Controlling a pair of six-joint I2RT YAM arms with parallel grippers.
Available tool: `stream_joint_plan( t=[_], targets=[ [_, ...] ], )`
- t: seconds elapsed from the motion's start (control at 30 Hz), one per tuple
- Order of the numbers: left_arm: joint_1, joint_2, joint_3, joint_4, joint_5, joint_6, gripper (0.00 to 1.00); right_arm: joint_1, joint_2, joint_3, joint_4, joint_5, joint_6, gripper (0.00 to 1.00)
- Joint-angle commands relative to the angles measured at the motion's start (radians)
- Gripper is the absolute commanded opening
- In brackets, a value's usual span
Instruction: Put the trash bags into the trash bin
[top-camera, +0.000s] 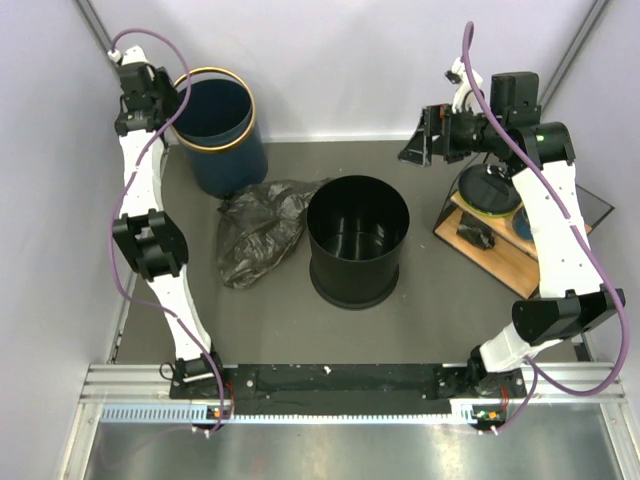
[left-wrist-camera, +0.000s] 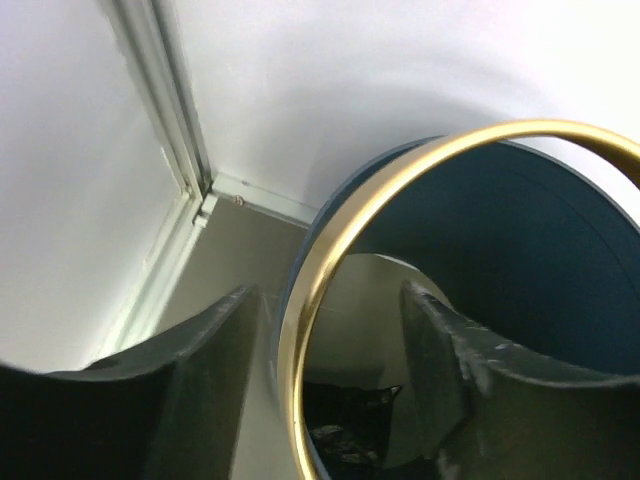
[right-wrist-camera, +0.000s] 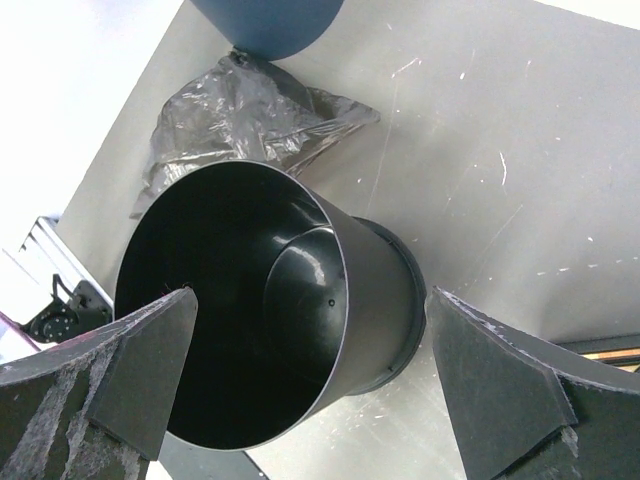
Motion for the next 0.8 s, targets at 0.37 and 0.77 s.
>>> stream_joint_plan(
  t=[0.37, 0.77],
  targets=[
    [-0.03, -0.507, -0.352, -0.105, 0.667, 0.839, 0.93, 0.008, -0.031, -0.019, 0.007, -0.076, -0.053, 0.99],
    [-0.146, -0.693, -1.015, 0.419, 0.469, 1.266, 0.97, 0.01, -0.053, -0.076, 0.007, -0.103, -0.059, 0.99]
  ],
)
